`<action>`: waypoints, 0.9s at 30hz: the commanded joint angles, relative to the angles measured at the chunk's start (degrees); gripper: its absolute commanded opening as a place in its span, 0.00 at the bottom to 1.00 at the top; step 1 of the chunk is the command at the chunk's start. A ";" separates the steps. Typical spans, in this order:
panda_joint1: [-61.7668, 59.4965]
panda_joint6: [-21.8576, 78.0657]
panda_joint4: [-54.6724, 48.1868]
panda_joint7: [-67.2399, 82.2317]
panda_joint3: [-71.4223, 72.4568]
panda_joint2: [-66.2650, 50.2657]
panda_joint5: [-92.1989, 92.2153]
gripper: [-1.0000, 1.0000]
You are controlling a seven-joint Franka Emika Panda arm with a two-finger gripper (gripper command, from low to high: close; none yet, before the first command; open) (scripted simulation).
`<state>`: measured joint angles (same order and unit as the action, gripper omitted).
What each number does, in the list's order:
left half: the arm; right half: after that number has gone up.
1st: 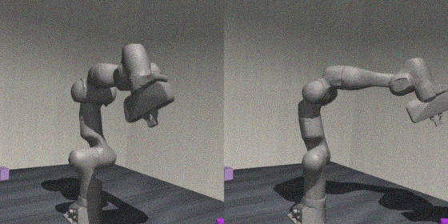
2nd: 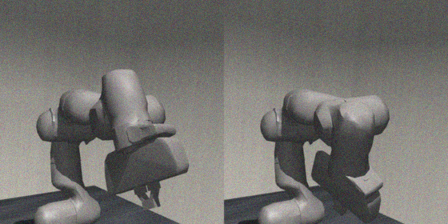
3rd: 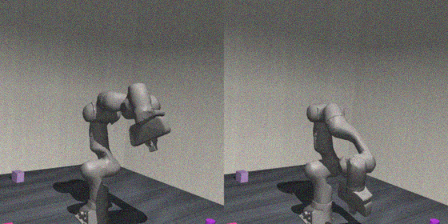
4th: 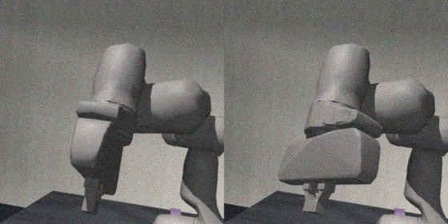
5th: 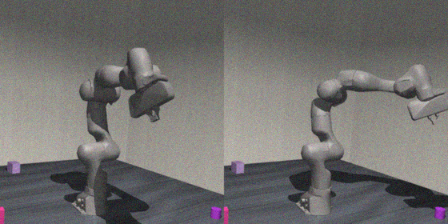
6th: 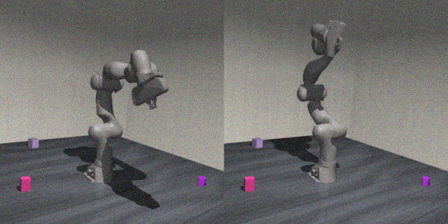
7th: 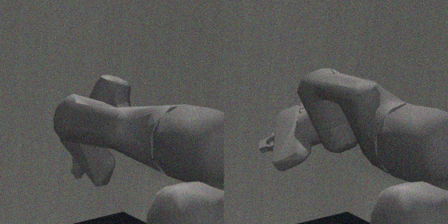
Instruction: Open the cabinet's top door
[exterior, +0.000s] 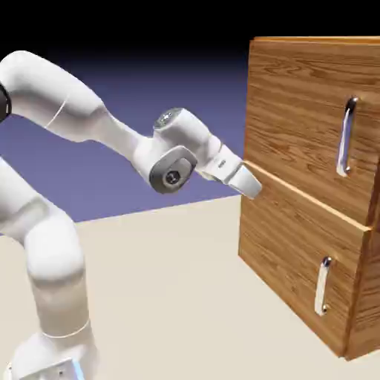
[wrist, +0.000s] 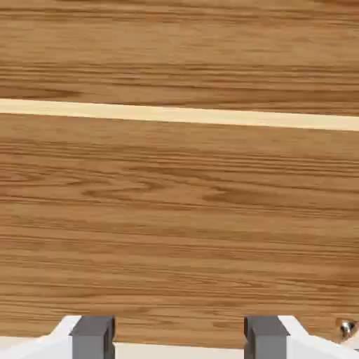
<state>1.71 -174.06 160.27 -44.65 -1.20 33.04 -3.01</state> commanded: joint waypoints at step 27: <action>22.92 -1.16 -16.39 -49.02 -26.97 8.50 -67.28 0.50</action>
<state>24.63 -175.22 143.88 -93.67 -28.18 41.53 -70.28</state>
